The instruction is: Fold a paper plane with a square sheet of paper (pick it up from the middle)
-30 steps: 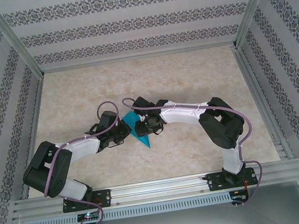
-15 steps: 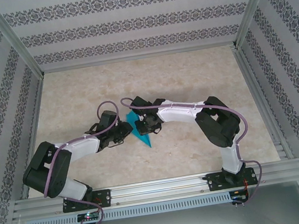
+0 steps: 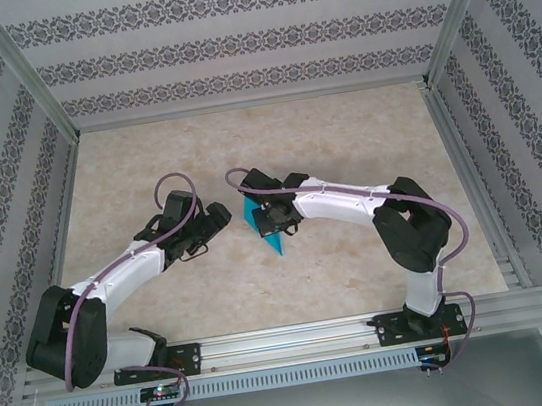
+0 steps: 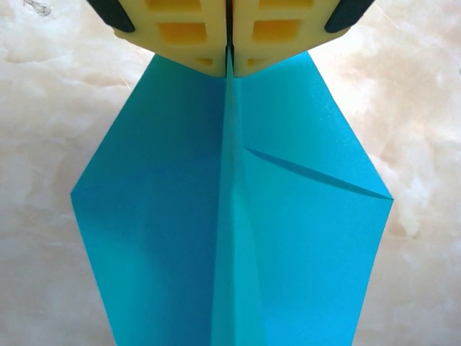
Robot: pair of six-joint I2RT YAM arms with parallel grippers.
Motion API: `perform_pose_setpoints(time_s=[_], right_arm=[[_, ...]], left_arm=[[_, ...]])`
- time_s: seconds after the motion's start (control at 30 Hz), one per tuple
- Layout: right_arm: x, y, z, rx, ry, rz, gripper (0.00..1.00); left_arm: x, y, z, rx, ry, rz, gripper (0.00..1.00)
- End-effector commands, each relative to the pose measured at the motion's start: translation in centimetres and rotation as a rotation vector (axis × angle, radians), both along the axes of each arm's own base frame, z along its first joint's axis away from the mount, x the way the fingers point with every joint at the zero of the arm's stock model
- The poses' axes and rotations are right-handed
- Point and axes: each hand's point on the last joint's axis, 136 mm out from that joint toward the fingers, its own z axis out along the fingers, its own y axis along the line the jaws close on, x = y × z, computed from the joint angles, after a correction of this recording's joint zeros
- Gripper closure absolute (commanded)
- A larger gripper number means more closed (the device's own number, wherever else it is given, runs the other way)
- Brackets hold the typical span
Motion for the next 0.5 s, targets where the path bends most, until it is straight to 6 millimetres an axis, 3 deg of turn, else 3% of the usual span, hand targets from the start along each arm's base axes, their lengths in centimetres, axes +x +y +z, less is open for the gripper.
perform_pose_setpoints(time_s=[0.0, 0.47], right_arm=[[-0.1, -1.8, -1.4, -0.064, 0.025, -0.067, 0.90], [-0.2, -1.6, -4.4, -0.076, 0.113, -0.087, 0.80]], left_arm=[[-0.6, 1.8, -0.2, 0.100, 0.031, 0.005, 0.03], [-0.8, 1.4, -1.2, 0.087, 0.042, -0.016, 0.00]])
